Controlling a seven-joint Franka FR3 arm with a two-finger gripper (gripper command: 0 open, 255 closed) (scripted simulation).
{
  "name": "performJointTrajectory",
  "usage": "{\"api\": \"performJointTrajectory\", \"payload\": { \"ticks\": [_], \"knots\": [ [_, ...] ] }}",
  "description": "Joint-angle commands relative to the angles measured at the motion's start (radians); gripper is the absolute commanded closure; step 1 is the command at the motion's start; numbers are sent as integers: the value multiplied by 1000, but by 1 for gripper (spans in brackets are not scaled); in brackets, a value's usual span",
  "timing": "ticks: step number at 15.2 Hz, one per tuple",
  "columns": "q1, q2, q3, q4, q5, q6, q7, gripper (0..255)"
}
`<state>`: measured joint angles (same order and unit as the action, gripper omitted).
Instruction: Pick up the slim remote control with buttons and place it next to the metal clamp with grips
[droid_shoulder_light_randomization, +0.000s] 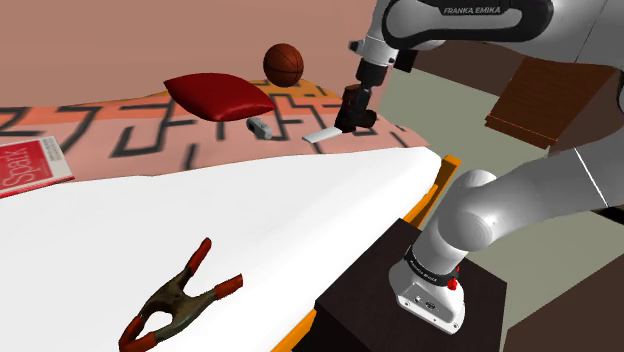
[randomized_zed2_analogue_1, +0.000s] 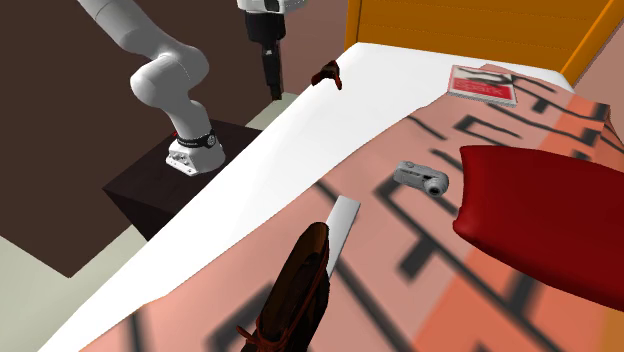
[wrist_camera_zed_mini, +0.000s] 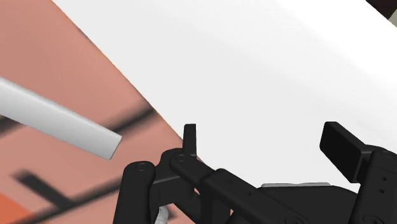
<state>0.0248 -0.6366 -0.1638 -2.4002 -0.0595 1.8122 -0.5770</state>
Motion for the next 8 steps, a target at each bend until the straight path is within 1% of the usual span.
{"api": "performJointTrajectory", "payload": {
  "ticks": [1,5,8],
  "knots": [
    [4,38,-49,-4,-24,38,-103,0],
    [21,158,-141,34,-48,114,-293,0],
    [39,265,-205,81,-46,168,-439,0]
  ]
}}
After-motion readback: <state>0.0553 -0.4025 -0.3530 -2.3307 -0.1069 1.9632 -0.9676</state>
